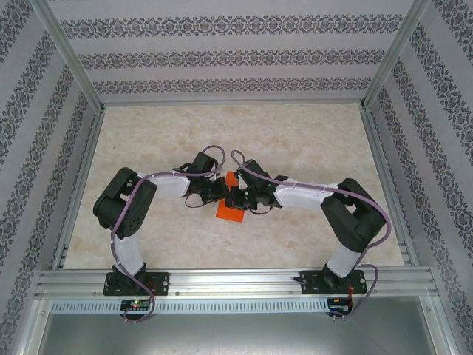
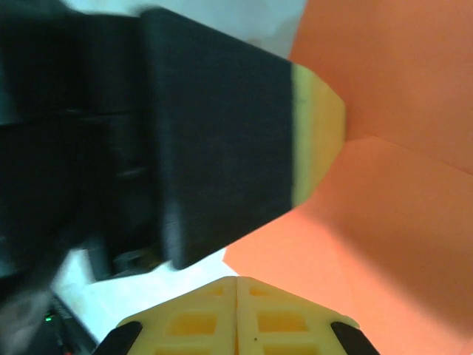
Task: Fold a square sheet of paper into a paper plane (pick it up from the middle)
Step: Fold the triangle a second time at the center of the table.
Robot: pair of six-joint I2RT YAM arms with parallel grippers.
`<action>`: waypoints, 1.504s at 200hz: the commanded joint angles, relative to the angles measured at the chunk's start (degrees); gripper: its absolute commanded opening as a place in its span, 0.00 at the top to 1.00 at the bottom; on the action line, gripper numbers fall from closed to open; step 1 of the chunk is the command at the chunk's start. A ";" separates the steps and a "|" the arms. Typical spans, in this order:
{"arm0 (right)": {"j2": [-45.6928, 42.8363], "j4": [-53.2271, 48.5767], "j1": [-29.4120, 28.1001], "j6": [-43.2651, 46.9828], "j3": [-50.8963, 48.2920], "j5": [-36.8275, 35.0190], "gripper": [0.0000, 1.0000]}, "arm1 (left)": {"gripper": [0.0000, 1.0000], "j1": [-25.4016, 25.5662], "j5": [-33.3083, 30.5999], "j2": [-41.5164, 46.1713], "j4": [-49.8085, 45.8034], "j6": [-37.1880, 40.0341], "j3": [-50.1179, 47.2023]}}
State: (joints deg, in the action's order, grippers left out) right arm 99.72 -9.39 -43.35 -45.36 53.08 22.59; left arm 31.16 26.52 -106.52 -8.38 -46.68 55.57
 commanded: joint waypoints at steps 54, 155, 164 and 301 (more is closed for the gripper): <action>1.05 4.62 0.04 -3.02 -7.37 1.14 0.93 | 1.00 0.22 -4.73 -2.21 -4.44 1.82 -0.35; -4.73 11.18 -0.07 -6.64 -20.06 2.93 0.92 | 1.00 0.23 -5.34 -1.55 -5.98 1.93 0.16; -5.83 10.99 -0.07 -6.50 -20.61 2.80 0.92 | 1.00 0.25 -5.43 -1.60 -5.94 1.86 0.21; -26.17 -3.44 8.40 -5.34 -15.14 -11.26 0.62 | 0.88 0.22 -2.36 7.57 -8.14 1.98 8.07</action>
State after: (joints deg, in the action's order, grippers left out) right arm 74.37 -10.68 -36.80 -51.24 37.19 15.97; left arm 31.20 25.06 -101.86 -12.82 -46.65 58.76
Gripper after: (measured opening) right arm 0.337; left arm 0.113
